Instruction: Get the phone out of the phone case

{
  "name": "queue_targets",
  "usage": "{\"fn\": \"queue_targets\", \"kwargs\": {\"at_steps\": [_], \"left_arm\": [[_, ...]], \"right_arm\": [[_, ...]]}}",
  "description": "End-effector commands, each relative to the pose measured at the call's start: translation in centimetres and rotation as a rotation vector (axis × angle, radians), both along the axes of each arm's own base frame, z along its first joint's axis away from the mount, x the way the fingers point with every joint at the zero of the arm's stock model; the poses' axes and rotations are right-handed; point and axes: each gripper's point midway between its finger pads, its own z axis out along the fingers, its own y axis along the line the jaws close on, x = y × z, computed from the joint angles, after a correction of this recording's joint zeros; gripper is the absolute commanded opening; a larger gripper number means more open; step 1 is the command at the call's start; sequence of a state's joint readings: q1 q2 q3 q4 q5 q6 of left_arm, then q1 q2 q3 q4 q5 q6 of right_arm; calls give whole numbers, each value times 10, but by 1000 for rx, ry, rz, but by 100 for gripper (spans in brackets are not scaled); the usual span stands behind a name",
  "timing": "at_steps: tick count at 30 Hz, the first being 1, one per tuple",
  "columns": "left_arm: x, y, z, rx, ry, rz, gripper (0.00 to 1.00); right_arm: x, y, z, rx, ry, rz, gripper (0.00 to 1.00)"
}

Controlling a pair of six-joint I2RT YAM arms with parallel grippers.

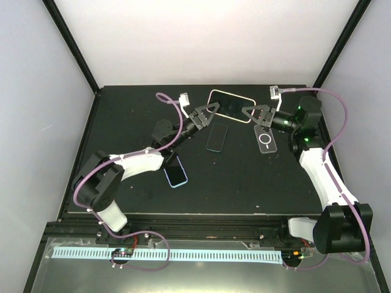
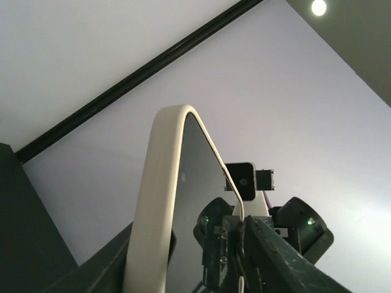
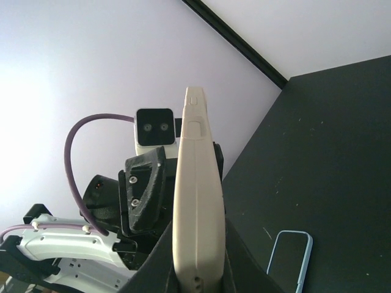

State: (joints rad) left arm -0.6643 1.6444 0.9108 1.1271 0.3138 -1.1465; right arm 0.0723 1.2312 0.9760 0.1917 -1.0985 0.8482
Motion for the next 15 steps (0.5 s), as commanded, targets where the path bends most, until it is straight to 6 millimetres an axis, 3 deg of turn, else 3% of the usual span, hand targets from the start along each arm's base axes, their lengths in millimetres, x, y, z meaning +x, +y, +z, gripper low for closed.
{"fn": "queue_targets", "kwargs": {"at_steps": [1, 6, 8, 10, 11, 13, 15], "left_arm": [[-11, 2, 44, -113, -109, -17, 38], [-14, 5, 43, -116, -124, -16, 17], [-16, 7, 40, -113, -127, -16, 14], [-19, 12, 38, -115, -136, -8, 9], [-20, 15, 37, -114, -141, -7, 7], [-24, 25, 35, -102, -150, -9, 5], [-28, 38, 30, -73, -153, -13, 4]], "right_arm": [[-1, 1, 12, 32, -48, -15, 1], [-1, 4, 2, 26, -32, -19, 1], [-3, 5, 0, 17, -32, -12, 4], [-5, 6, -2, -2, -43, 2, 20], [-7, 6, -4, -20, -54, 13, 34], [-13, 8, -11, -79, -80, 49, 51], [-20, 7, -23, -167, -110, 78, 57]]}}
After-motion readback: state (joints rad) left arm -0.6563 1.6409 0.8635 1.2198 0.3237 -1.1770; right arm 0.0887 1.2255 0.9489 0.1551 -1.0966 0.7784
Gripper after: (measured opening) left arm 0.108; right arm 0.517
